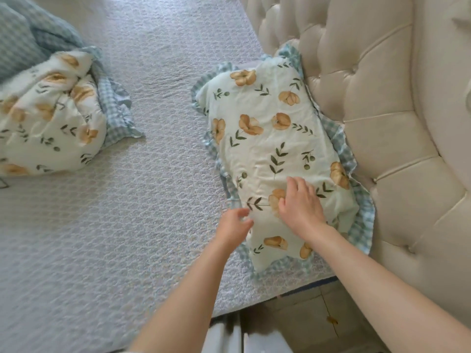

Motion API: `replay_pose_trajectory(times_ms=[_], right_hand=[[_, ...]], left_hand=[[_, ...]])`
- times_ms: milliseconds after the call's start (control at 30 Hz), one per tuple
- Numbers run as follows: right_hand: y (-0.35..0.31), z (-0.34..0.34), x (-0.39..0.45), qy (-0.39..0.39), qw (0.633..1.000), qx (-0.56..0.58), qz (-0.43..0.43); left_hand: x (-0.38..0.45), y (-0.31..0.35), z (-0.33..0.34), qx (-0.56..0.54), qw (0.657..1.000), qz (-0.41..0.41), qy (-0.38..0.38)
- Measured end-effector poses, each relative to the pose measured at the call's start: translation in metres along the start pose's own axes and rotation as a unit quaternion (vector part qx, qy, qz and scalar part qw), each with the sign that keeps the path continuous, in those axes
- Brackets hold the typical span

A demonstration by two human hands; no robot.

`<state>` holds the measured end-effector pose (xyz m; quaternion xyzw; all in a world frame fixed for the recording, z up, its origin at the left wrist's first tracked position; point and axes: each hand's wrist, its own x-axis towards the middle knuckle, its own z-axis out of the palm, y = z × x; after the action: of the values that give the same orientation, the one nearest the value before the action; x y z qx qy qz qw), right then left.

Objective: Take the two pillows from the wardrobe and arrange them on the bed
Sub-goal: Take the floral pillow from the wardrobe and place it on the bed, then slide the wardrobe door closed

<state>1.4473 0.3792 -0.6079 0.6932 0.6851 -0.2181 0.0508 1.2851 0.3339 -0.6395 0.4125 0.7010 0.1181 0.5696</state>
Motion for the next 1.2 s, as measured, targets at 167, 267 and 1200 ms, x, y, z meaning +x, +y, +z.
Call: replay_pose_trajectory(times_ms=[167, 267, 1200], right_hand=[[-0.061, 0.005, -0.024, -0.015, 0.992, 0.024, -0.121], [-0.103, 0.015, -0.045, -0.051, 0.978, 0.028, -0.199], [-0.483, 0.223, -0.445, -0.319, 0.742, -0.072, -0.585]], left_hand=[[-0.051, -0.040, -0.036, -0.079, 0.992, 0.000, 0.094], [-0.092, -0.078, -0.060, -0.137, 0.974, -0.035, 0.179], [-0.544, -0.483, -0.133, -0.347, 0.664, -0.298, 0.592]])
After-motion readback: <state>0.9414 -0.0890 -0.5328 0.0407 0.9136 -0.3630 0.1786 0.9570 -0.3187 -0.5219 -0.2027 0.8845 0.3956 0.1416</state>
